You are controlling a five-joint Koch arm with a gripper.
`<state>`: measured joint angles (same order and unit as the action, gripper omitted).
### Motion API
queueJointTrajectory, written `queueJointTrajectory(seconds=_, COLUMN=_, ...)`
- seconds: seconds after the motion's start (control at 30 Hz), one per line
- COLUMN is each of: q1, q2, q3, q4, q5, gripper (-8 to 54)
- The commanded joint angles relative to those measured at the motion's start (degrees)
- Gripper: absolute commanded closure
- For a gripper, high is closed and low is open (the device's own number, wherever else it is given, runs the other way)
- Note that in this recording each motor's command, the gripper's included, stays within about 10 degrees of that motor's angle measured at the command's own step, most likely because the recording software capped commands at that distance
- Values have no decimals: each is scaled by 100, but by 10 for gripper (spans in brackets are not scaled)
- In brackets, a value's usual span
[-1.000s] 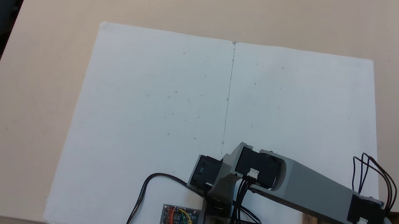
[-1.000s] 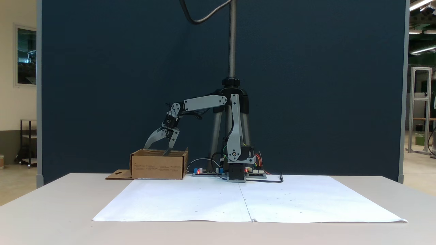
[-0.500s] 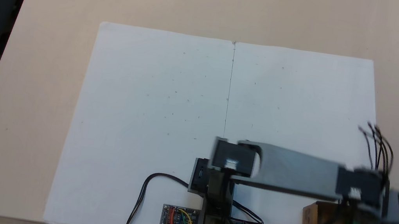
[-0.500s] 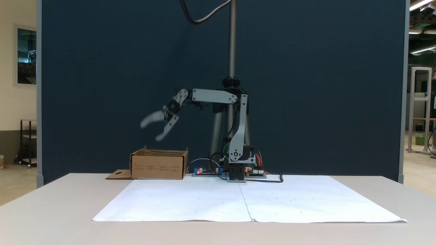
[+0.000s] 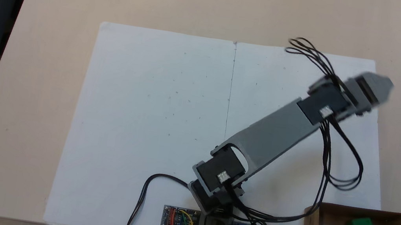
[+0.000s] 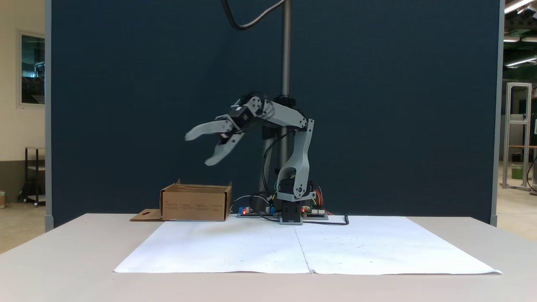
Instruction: Grasp a green dice and put it in the bin.
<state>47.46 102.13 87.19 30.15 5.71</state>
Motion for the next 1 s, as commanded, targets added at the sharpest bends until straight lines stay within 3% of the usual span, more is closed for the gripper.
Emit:
queueJointTrajectory(seconds=0.0, q1=-598, q2=308, q3=-220, q4=-62, q5=334, gripper=46)
queueJointTrajectory(seconds=0.33, q1=-3296, q2=765, q3=633, q4=-149, q5=334, gripper=21)
queueJointTrajectory(seconds=0.53, q1=-4289, q2=1187, q3=1731, q4=-1413, q5=308, gripper=20)
queueJointTrajectory(seconds=0.97, q1=-4790, q2=2329, q3=4729, q4=-4050, q5=-53, gripper=21)
